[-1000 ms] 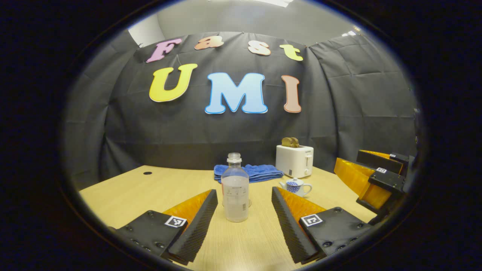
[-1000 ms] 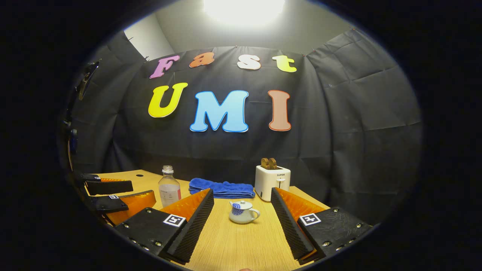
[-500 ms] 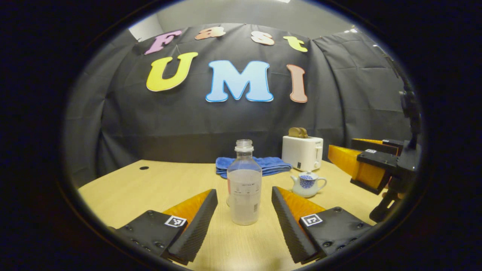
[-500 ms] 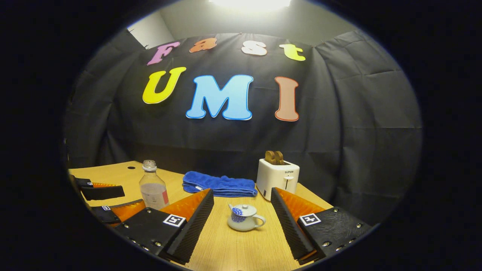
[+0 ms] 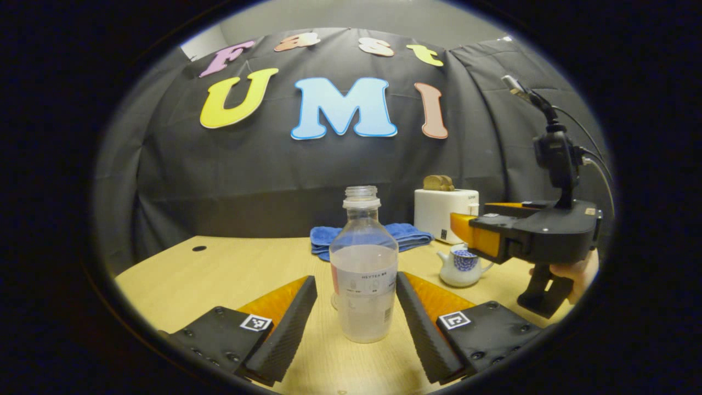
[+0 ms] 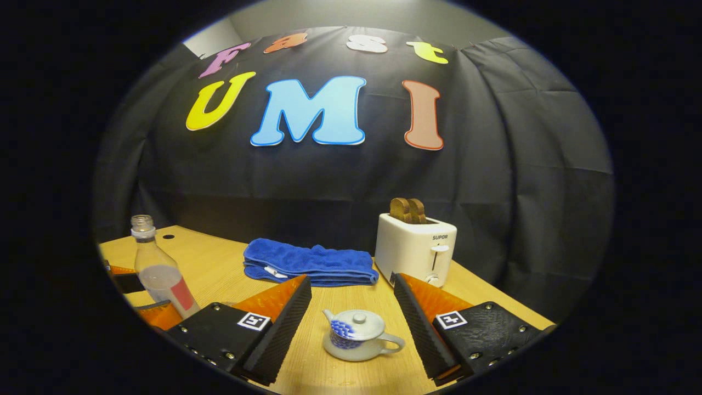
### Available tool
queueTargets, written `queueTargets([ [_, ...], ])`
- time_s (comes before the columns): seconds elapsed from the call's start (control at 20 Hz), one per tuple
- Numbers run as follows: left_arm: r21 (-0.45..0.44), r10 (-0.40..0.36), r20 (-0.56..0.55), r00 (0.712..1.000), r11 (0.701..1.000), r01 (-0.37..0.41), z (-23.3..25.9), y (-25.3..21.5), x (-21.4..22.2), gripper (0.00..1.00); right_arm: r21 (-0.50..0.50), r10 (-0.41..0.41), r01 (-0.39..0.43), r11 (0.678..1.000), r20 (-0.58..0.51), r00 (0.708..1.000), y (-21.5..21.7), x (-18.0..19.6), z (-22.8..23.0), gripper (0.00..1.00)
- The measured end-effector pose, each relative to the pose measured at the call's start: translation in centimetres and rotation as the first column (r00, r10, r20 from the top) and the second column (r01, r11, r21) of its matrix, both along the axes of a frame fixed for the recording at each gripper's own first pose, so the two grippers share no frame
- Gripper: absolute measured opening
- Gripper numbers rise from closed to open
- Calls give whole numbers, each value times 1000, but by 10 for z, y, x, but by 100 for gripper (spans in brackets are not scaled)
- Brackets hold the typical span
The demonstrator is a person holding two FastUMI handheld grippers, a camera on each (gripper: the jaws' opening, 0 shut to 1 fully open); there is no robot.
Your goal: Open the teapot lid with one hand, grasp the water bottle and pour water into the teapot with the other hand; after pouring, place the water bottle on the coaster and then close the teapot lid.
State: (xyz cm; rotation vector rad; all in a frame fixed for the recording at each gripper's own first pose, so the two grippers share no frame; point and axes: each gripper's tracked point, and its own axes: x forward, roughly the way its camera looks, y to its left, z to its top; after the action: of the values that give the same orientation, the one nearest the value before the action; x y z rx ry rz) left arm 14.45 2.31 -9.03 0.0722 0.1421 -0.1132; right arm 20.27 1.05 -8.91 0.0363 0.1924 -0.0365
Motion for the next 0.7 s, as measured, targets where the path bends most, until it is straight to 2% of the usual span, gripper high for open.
queueTargets([
  [0.35,-1,-38,-17,999,999,38,-9,-1,23,100,-21,-9,8,1000,-75,997,-4,41,-38,94],
  [0.45,7,-45,-8,999,999,45,-7,-2,29,100,-3,-19,19,1000,-94,995,-4,44,-45,82],
  [0.55,2,-52,-12,999,999,52,-11,-3,33,100,4,-25,26,1000,-118,993,-6,48,-55,80],
  [0.7,-4,-60,-37,998,998,60,-17,-5,32,100,33,-45,51,998,-138,989,-10,50,-60,69],
])
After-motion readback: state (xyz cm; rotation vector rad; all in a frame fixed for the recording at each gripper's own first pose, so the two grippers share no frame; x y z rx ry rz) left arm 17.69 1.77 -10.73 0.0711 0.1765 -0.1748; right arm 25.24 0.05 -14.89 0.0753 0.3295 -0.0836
